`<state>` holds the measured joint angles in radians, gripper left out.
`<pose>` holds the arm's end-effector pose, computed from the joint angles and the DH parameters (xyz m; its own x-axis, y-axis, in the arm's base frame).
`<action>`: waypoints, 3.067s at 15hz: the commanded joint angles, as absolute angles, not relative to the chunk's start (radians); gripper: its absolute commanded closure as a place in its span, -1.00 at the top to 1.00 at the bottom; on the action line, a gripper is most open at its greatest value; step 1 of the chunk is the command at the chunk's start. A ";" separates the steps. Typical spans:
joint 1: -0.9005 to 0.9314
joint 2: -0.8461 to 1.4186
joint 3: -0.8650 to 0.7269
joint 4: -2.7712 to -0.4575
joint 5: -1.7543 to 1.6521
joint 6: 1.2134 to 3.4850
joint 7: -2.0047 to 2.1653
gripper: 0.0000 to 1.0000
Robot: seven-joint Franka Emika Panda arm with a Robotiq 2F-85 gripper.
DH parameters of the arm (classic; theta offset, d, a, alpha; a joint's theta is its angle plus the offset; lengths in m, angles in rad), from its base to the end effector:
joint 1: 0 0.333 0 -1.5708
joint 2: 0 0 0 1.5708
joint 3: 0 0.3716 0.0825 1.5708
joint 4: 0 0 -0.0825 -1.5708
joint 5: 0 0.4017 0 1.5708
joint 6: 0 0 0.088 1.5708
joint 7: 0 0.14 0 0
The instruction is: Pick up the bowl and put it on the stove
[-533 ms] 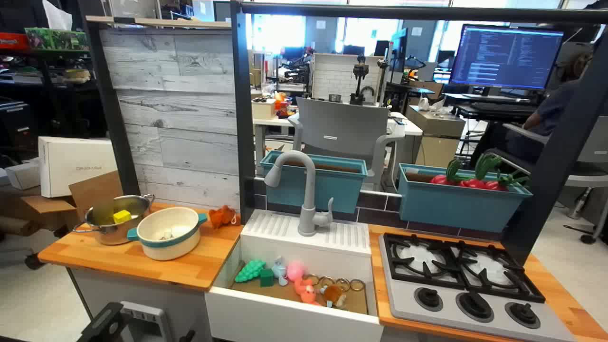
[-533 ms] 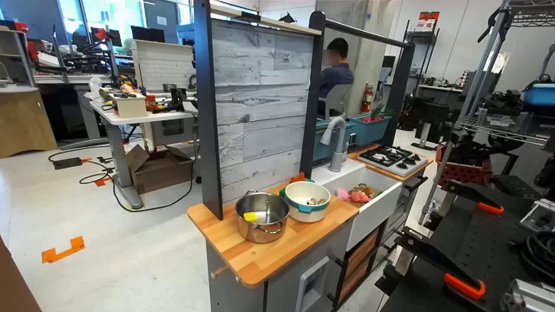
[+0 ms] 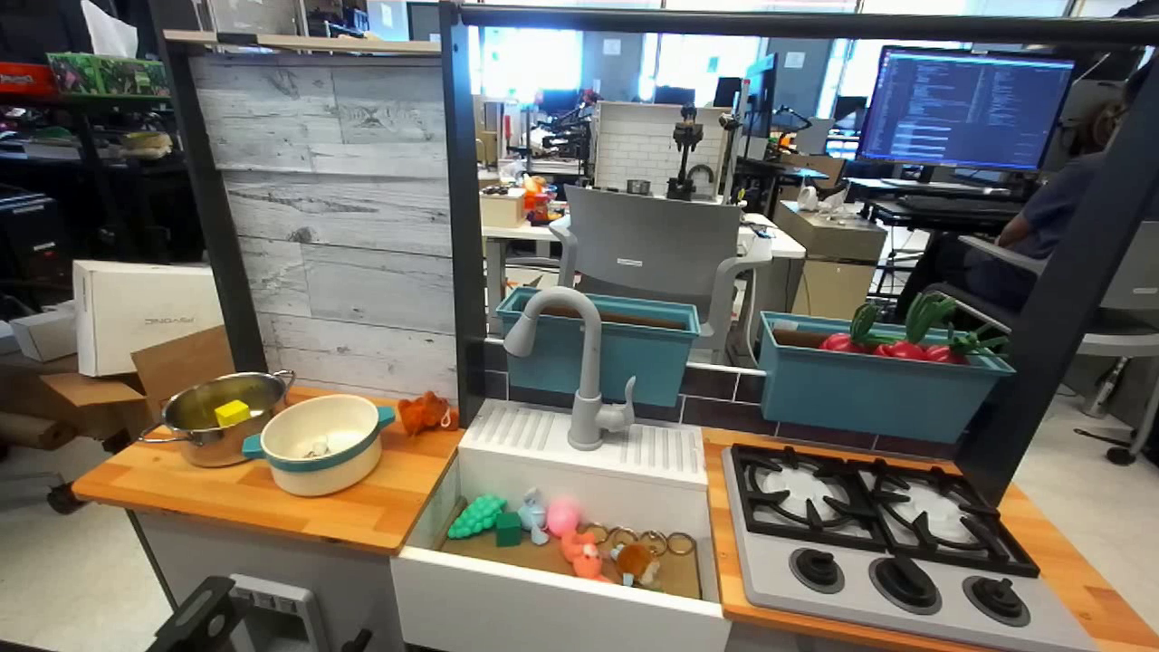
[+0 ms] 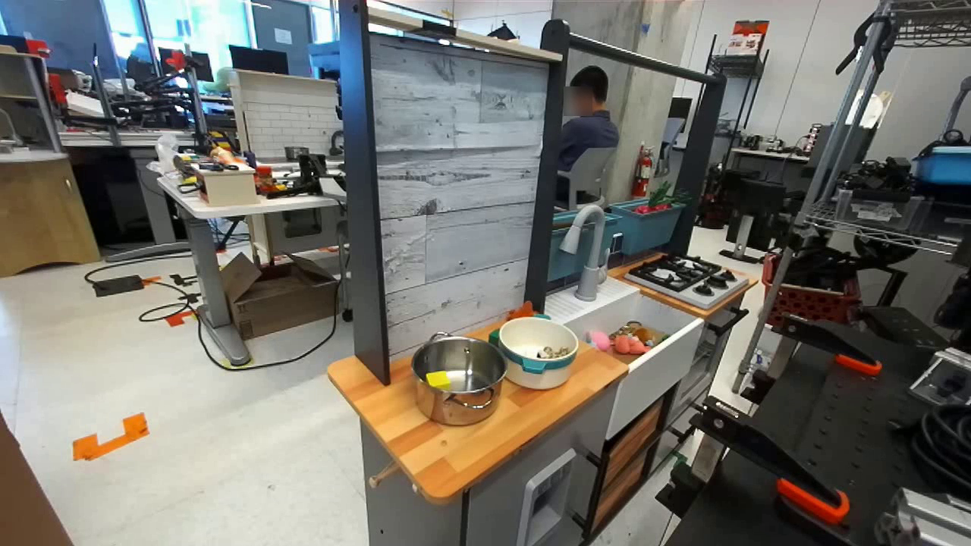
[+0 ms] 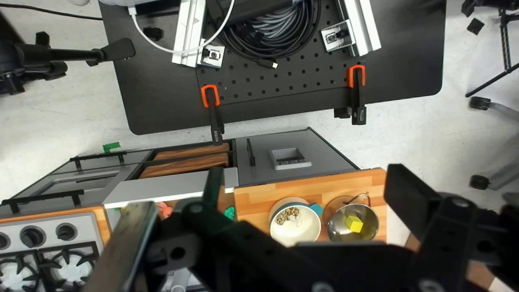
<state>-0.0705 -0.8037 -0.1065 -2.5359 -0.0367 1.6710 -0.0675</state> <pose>0.2736 -0.0592 0.5204 0.9958 -0.0682 -0.0607 -0.0710 -0.9965 -0.0446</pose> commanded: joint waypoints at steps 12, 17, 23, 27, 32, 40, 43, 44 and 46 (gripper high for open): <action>-0.076 -0.764 -0.099 -2.574 -0.033 1.825 -0.041 1.00; -0.076 -0.758 -0.096 -2.568 -0.033 1.825 -0.034 1.00; -0.075 -0.681 -0.143 -2.668 -0.027 2.098 -0.078 1.00; -0.073 -0.439 -0.205 -2.703 -0.017 2.382 -0.149 1.00; -0.031 -0.111 -0.144 -2.639 0.064 2.593 -0.068 1.00; -0.017 0.411 -0.076 -2.308 0.076 2.803 0.136 1.00; 0.004 0.591 -0.085 -2.116 0.079 2.768 0.197 1.00; 0.013 0.646 -0.092 -2.054 0.076 2.751 0.216 1.00; 0.028 0.756 -0.104 -1.931 0.074 2.717 0.249 1.00</action>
